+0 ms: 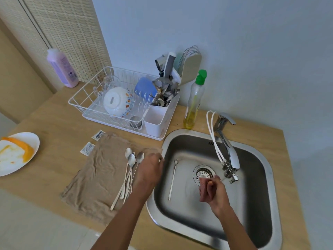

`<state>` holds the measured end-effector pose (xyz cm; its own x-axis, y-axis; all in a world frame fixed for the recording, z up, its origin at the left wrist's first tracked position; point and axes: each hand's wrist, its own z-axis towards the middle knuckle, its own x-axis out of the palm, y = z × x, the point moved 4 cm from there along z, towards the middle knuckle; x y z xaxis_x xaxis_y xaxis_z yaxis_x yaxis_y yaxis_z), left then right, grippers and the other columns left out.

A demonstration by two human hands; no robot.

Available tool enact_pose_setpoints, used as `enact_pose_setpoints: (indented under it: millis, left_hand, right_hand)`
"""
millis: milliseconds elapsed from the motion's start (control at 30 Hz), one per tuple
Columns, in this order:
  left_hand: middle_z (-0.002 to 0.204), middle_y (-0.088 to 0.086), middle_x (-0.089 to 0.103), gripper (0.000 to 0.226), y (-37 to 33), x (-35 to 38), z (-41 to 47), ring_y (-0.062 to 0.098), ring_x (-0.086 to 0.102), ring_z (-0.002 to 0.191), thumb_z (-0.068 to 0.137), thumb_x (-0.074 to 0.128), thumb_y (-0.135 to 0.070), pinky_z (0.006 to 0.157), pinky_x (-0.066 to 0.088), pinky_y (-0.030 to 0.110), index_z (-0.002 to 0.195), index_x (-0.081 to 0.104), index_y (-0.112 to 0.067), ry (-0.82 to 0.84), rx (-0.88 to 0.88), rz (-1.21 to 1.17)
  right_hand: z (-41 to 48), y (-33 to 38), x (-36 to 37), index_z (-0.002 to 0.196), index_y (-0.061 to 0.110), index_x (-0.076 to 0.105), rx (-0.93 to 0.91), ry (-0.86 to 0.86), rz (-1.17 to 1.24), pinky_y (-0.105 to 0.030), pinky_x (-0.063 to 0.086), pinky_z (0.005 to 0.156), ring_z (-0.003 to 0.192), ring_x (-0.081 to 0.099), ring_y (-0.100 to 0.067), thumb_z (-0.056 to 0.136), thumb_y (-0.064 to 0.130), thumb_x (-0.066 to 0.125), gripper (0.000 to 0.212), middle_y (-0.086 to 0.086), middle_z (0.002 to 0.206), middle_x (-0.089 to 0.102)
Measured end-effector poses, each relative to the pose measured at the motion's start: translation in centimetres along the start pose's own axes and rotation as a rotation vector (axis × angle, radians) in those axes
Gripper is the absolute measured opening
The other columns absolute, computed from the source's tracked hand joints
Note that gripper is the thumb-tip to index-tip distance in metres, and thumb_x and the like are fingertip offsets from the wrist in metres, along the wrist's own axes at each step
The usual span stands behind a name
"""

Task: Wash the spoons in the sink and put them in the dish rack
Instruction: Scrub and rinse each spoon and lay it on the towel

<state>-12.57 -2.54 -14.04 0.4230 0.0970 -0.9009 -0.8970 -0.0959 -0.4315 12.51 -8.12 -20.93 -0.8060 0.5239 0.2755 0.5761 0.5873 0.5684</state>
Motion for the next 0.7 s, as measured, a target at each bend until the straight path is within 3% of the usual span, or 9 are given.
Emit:
enact_pose_setpoints:
  millis: [100, 200, 333, 500, 600, 700]
  left_hand:
    - [0.114, 0.01, 0.066, 0.026, -3.7, 4.8, -0.2, 0.027, 0.063, 0.107, 0.1, 0.046, -0.03, 0.087, 0.048, 0.034, 0.113, 0.062, -0.015, 0.272, 0.07, 0.116]
    - [0.128, 0.01, 0.057, 0.028, -3.8, 9.7, -0.9, 0.024, 0.059, 0.118, 0.103, 0.046, -0.021, 0.095, 0.049, 0.03, 0.129, 0.049, -0.011, 0.43, 0.047, 0.288]
    - [0.126, 0.008, 0.057, 0.025, -2.4, 13.6, -0.8, 0.019, 0.061, 0.113, 0.103, 0.046, -0.018, 0.089, 0.051, 0.028, 0.127, 0.047, -0.011, 0.496, 0.009, 0.33]
    - [0.119, 0.006, 0.062, 0.019, -0.9, 15.3, -0.4, 0.02, 0.063, 0.108, 0.099, 0.051, -0.013, 0.084, 0.053, 0.029, 0.118, 0.054, -0.014, 0.543, -0.147, 0.26]
    - [0.116, 0.008, 0.063, 0.017, -1.1, 15.7, 0.0, 0.022, 0.064, 0.106, 0.098, 0.049, -0.012, 0.082, 0.053, 0.03, 0.113, 0.058, -0.012, 0.546, -0.238, 0.179]
    - [0.115, 0.01, 0.063, 0.018, -1.2, 15.7, 0.3, 0.026, 0.065, 0.105, 0.094, 0.05, -0.013, 0.079, 0.053, 0.032, 0.108, 0.06, -0.007, 0.552, -0.308, 0.12]
  right_hand:
    - [0.7, -0.7, -0.7, 0.096, 0.021, 0.055, 0.026, -0.05, 0.016, -0.043, 0.054, 0.075, 0.065, 0.064, -0.03, 0.095, 0.026, 0.049, 0.008, -0.007, 0.069, 0.062]
    - [1.4, -1.7, -1.4, 0.083, 0.023, 0.055, 0.069, -0.097, 0.024, -0.047, 0.057, 0.072, 0.055, 0.063, -0.023, 0.094, 0.024, 0.048, 0.013, -0.002, 0.064, 0.049]
    - [2.3, -2.1, -2.1, 0.073, 0.02, 0.052, 0.125, -0.161, 0.067, -0.027, 0.052, 0.058, 0.032, 0.053, -0.008, 0.095, 0.021, 0.05, 0.023, 0.007, 0.039, 0.047]
    - [4.5, -3.1, -4.2, 0.084, 0.019, 0.063, 0.15, -0.236, 0.147, -0.008, 0.042, 0.037, 0.039, 0.049, 0.002, 0.094, 0.019, 0.058, 0.011, 0.005, 0.06, 0.062]
    - [5.1, -3.4, -4.5, 0.08, 0.021, 0.061, 0.175, -0.242, 0.191, -0.01, 0.044, 0.039, 0.043, 0.053, 0.0, 0.093, 0.025, 0.062, 0.013, 0.005, 0.064, 0.062]
    - [5.1, -3.8, -4.4, 0.077, 0.024, 0.061, 0.201, -0.241, 0.163, -0.017, 0.047, 0.058, 0.045, 0.055, -0.002, 0.091, 0.029, 0.064, 0.016, 0.008, 0.062, 0.062]
